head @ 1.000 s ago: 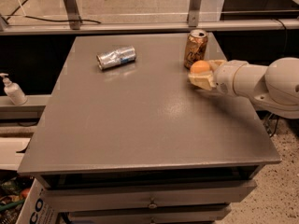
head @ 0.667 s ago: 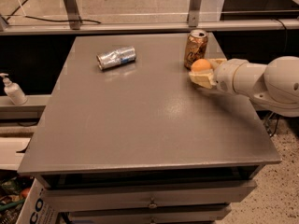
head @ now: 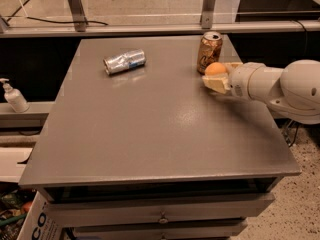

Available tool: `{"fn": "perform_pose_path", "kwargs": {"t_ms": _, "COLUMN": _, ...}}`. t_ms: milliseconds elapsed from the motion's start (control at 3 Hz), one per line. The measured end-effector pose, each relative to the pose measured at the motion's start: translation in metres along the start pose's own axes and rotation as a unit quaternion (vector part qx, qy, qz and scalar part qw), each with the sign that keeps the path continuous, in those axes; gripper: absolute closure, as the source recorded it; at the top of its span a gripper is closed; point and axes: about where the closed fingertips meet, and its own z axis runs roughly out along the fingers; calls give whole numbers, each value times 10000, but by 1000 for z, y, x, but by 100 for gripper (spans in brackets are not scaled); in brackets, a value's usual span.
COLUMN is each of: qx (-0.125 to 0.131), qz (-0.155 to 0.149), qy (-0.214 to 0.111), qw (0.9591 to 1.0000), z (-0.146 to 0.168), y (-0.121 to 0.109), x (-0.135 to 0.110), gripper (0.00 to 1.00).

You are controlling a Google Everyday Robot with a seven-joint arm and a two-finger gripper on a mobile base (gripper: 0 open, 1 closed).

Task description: Move orange near orange can

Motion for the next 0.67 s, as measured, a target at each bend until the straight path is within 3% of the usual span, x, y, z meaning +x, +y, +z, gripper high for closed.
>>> {"fn": "perform_pose_path", "kwargs": {"t_ms": 667, "qx": -22, "qz": 53, "qy": -17, "qw": 10000, "z": 4, "y": 4, "x": -1, "gripper": 12}}
